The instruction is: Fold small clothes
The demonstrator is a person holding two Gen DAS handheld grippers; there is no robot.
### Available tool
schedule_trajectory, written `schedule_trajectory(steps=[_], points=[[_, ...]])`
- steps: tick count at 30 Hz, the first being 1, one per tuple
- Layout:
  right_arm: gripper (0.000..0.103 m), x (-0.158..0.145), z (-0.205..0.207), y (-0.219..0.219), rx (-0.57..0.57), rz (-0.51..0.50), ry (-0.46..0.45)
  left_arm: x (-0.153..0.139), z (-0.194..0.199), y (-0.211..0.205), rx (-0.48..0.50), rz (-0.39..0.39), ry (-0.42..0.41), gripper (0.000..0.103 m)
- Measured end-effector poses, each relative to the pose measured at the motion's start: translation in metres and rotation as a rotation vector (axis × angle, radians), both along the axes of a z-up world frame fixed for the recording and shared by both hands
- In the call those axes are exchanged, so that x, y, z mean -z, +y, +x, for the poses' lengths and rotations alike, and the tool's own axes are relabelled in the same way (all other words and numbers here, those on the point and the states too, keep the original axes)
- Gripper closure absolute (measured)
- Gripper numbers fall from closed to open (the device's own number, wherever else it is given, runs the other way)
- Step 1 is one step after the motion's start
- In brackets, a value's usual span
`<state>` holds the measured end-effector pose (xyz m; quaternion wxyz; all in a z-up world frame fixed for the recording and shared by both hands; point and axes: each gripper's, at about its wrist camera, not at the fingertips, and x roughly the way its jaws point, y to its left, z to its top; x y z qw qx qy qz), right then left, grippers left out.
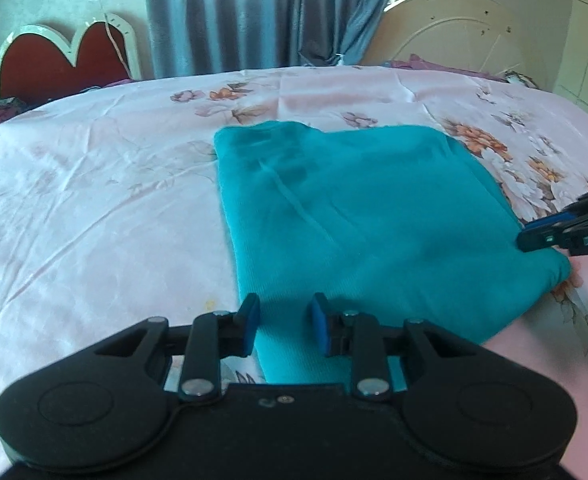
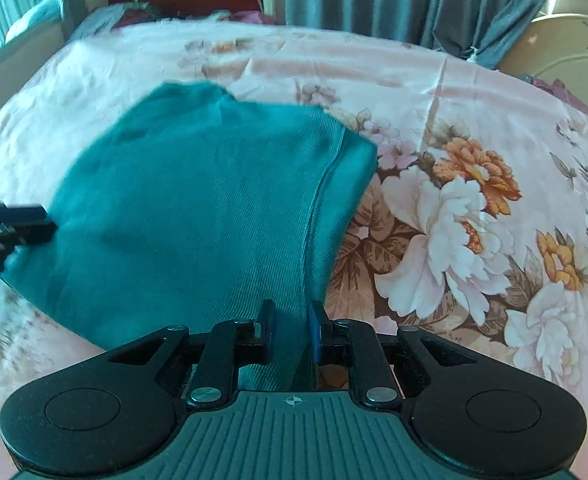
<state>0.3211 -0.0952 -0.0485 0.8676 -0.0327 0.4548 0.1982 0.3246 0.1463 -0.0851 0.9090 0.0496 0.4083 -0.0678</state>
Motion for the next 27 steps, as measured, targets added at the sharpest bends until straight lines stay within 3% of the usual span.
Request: schedule_trajectory(steps=[2, 3, 4, 5, 7, 15, 20, 27], points=[[0.087, -0.016, -0.014, -0.006, 0.02, 0.024, -0.051, -0.012, -0.012, -0.005, -0.016, 0.006, -0.017, 0.062], [0.087, -0.024, -0.022, -0.011, 0.038, 0.041, -0.081, -0.018, -0.019, -0.008, -0.028, 0.008, -0.042, 0.028], [0.069, -0.033, -0.031, -0.017, 0.073, 0.061, -0.113, -0.025, -0.029, -0.012, -0.051, 0.023, -0.092, 0.003], [0.005, -0.04, -0.04, -0.022, 0.11, 0.071, -0.147, -0.032, -0.042, -0.018, -0.071, 0.052, -0.159, 0.002], [0.0, -0.048, -0.057, -0.029, 0.142, 0.087, -0.217, -0.038, -0.05, -0.027, -0.062, 0.067, -0.153, 0.0], [0.0, -0.077, -0.112, -0.039, 0.196, 0.123, -0.231, -0.067, -0.099, -0.048, -0.104, 0.013, -0.148, 0.0], [0.0, -0.103, -0.165, -0.04, 0.189, 0.133, -0.285, -0.092, -0.144, -0.062, -0.106, -0.016, -0.189, 0.0], [0.0, -0.12, -0.202, -0.043, 0.193, 0.113, -0.329, -0.113, -0.178, -0.071, -0.134, -0.041, -0.225, 0.0]])
